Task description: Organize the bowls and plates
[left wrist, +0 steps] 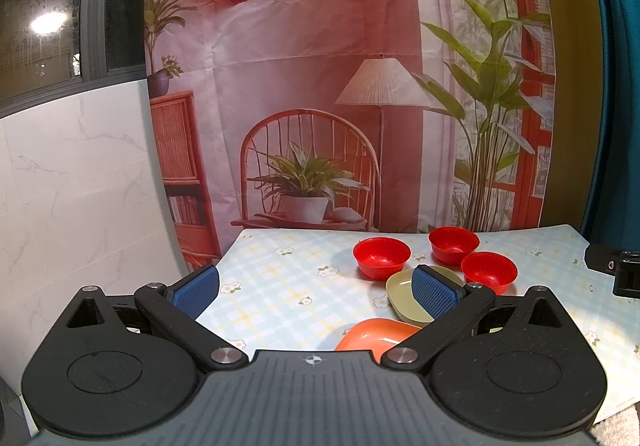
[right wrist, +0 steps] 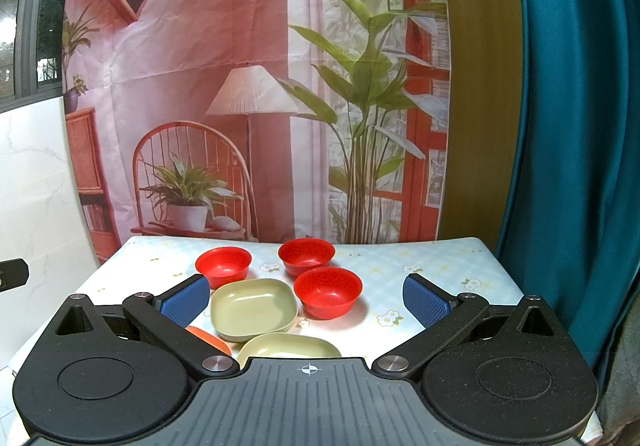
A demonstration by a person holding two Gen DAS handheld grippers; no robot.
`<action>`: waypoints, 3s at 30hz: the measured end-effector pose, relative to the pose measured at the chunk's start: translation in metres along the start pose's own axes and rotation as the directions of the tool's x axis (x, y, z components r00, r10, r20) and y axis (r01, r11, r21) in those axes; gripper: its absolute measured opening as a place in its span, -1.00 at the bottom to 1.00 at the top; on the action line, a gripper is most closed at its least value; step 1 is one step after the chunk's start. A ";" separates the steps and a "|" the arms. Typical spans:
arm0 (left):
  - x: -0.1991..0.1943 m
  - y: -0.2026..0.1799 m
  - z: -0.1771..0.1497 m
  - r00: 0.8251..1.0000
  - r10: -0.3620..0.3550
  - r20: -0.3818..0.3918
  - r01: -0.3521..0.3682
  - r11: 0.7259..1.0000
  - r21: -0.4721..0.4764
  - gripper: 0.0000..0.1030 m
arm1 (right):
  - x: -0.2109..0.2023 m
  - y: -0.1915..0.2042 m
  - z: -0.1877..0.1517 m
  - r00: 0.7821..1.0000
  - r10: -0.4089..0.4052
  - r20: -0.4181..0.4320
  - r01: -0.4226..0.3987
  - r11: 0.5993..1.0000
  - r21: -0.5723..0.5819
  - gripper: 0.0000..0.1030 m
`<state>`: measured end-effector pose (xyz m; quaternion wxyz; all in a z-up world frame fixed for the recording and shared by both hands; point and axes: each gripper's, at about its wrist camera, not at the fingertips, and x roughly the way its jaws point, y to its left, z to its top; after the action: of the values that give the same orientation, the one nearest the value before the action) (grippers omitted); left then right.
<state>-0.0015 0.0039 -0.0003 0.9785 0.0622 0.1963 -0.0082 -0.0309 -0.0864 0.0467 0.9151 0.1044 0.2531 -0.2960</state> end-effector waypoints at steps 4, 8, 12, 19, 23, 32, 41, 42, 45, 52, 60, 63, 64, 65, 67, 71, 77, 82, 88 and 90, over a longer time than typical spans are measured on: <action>0.000 0.000 0.000 1.000 0.000 0.000 0.000 1.000 0.000 1.00 | 0.000 0.000 0.000 1.000 0.000 0.000 0.000 1.000 0.000 0.99; 0.000 0.000 0.000 1.000 -0.001 -0.001 0.001 1.000 0.000 1.00 | 0.000 0.000 0.001 1.000 0.000 0.000 0.000 1.000 0.000 0.99; 0.000 0.000 0.000 1.000 0.000 0.000 0.000 1.000 0.000 1.00 | 0.000 -0.001 0.002 1.000 -0.001 -0.001 0.001 1.000 0.001 0.99; 0.000 0.000 -0.002 1.000 -0.020 0.006 0.020 1.000 0.002 1.00 | -0.001 0.000 0.000 1.000 0.003 -0.002 -0.003 1.000 0.008 0.99; 0.009 -0.002 -0.005 1.000 -0.026 -0.005 0.026 1.000 0.010 1.00 | 0.007 -0.004 -0.007 0.999 0.010 0.031 -0.011 1.000 0.030 0.99; 0.059 -0.008 0.003 0.999 -0.047 -0.028 0.048 0.998 0.049 1.00 | 0.045 -0.016 0.015 0.996 0.025 0.087 -0.025 1.000 0.006 0.99; 0.111 -0.011 0.010 1.000 -0.019 -0.024 0.022 0.992 0.121 0.99 | 0.119 -0.008 0.031 0.992 0.125 -0.001 -0.125 0.992 -0.031 0.99; 0.116 -0.011 0.010 1.000 -0.014 -0.021 0.017 0.991 0.131 0.99 | 0.124 -0.006 0.031 0.991 0.137 -0.007 -0.137 0.990 -0.030 0.99; 0.132 -0.013 0.010 0.999 -0.004 -0.046 0.011 0.988 0.152 0.97 | 0.144 0.002 0.035 0.991 0.135 -0.014 -0.135 0.989 -0.054 0.99; 0.174 -0.009 -0.002 0.987 -0.024 -0.157 0.047 0.989 0.143 0.70 | 0.177 0.015 0.025 0.983 0.182 -0.031 -0.183 0.982 -0.041 0.99; 0.211 -0.001 -0.027 0.946 -0.062 -0.319 0.082 0.995 0.049 0.68 | 0.211 0.029 0.006 0.957 0.268 -0.109 -0.274 0.961 -0.039 0.95; 0.218 0.013 -0.041 0.929 -0.097 -0.356 0.086 0.995 -0.048 0.65 | 0.222 0.037 -0.002 0.944 0.296 -0.148 -0.305 0.952 -0.040 0.80; 0.220 0.019 -0.047 0.921 -0.114 -0.373 0.085 0.992 -0.093 0.64 | 0.226 0.040 -0.004 0.940 0.301 -0.160 -0.312 0.949 -0.046 0.72; 0.224 0.024 -0.053 0.907 -0.130 -0.400 0.085 0.988 -0.129 0.62 | 0.230 0.043 -0.006 0.937 0.304 -0.172 -0.318 0.947 -0.054 0.68; 0.230 0.026 -0.063 0.889 -0.130 -0.439 0.078 0.988 -0.135 0.39 | 0.237 0.050 -0.011 0.927 0.317 -0.202 -0.336 0.939 -0.068 0.47; 0.240 0.030 -0.075 0.855 -0.134 -0.502 0.069 0.987 -0.146 0.22 | 0.254 0.062 -0.020 0.902 0.341 -0.266 -0.373 0.924 -0.079 0.17; 0.251 0.034 -0.093 0.782 -0.227 -0.581 0.109 0.967 -0.231 -0.14 | 0.268 0.072 -0.041 0.868 0.363 -0.340 -0.411 0.908 -0.079 -0.15; 0.252 0.030 -0.099 0.752 -0.275 -0.598 0.143 0.955 -0.260 -0.34 | 0.271 0.079 -0.061 0.839 0.367 -0.402 -0.436 0.895 -0.093 -0.37; 0.251 0.030 -0.108 0.743 -0.272 -0.611 0.118 0.952 -0.281 -0.56 | 0.276 0.083 -0.080 0.815 0.353 -0.459 -0.439 0.894 -0.092 -0.43; 0.251 0.030 -0.109 0.733 -0.265 -0.627 0.104 0.954 -0.282 -0.57 | 0.277 0.084 -0.084 0.808 0.356 -0.469 -0.444 0.891 -0.089 -0.49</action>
<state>0.1895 0.0490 -0.1938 0.8411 -0.0712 0.5327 -0.0611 0.1778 -0.1257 -0.1668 0.8810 0.1299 0.4533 -0.0380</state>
